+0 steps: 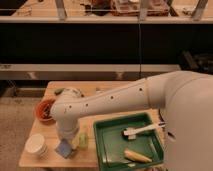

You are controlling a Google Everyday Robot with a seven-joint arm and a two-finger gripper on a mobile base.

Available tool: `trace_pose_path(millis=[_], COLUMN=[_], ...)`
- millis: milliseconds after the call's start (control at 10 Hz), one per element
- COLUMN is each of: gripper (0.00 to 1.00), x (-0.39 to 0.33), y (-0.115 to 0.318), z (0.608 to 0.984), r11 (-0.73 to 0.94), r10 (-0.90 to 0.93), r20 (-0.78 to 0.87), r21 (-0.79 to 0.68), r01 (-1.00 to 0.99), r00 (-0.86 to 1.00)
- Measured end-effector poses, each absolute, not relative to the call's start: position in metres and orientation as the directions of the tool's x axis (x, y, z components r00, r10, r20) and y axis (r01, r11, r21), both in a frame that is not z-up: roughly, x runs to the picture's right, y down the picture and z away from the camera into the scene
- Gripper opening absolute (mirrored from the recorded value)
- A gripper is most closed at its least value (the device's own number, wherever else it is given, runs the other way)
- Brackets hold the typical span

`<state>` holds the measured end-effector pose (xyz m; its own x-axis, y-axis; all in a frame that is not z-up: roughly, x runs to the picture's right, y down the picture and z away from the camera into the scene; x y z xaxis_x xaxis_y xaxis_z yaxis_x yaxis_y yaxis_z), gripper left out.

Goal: Place sponge in metal cup

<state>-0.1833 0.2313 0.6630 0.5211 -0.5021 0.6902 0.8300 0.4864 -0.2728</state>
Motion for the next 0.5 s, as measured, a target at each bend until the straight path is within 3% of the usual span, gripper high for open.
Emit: trace_pose_path(millis=[500], gripper=[0.8], x=[-0.1824], y=[0.2264], z=[0.6658], r11=[0.491], r10=[-0.486], r20=[0.69], r21=[-0.292], r01=[0.821], r00=[0.536])
